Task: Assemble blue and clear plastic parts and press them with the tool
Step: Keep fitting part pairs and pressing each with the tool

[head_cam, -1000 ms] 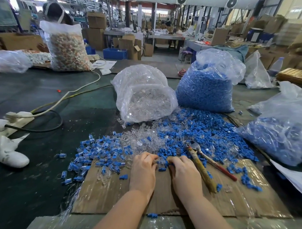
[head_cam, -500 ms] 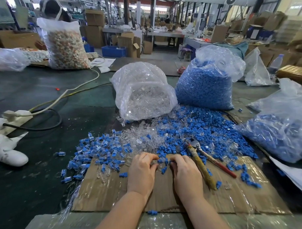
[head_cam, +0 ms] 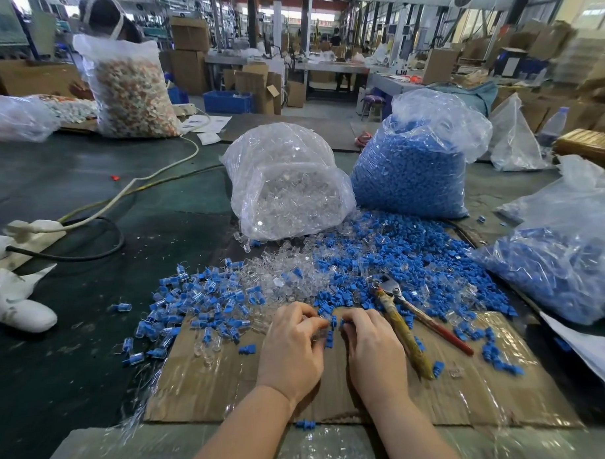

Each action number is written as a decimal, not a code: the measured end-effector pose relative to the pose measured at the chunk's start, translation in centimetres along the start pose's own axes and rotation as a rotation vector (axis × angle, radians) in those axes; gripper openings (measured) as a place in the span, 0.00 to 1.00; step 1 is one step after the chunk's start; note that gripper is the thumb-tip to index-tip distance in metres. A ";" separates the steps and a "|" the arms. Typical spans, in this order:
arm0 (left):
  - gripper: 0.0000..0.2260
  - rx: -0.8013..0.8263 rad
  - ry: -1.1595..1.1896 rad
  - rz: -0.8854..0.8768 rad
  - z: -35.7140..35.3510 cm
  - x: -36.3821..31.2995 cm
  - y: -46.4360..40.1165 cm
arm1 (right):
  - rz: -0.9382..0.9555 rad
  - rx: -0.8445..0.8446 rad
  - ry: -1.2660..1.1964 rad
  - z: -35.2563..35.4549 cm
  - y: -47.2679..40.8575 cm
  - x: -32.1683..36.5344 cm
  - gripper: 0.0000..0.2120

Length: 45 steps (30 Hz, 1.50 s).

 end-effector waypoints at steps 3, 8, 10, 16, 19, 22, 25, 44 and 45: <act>0.10 0.000 0.004 0.024 0.0 0.1 -0.1 | 0.009 -0.013 -0.023 0.1 0.0 0.1 0.06; 0.07 -0.051 0.055 0.037 0.2 -0.1 -0.1 | 0.030 -0.034 -0.047 0.2 0.1 0.1 0.05; 0.08 -0.065 0.074 0.046 0.2 -0.2 0.0 | 0.041 -0.052 -0.049 0.3 0.1 0.2 0.04; 0.10 -0.057 0.123 0.062 0.5 -0.4 0.0 | 0.046 -0.115 -0.064 0.4 0.2 0.3 0.05; 0.13 -0.061 0.139 0.079 0.6 -0.4 0.0 | 0.049 -0.107 -0.066 0.3 0.2 0.2 0.05; 0.19 -0.082 0.171 0.105 0.6 -0.5 0.0 | 0.069 -0.119 -0.072 0.4 0.2 0.2 0.04; 0.21 -0.093 0.196 0.141 0.7 -0.5 0.0 | 0.090 -0.129 -0.075 0.6 0.2 0.3 0.06; 0.08 -0.081 0.219 0.132 1.4 -0.8 -0.2 | 0.115 -0.105 -0.102 1.2 0.2 0.6 0.07; 0.08 -0.078 0.222 0.136 1.3 -0.7 -0.2 | 0.118 -0.106 -0.102 1.2 0.2 0.6 0.07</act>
Point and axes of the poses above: each hand's wrist, its own y-axis away from the middle knuckle, its own z-axis out of the back of the hand, x = y × z, the point moved 2 cm from there along -y, towards the middle knuckle
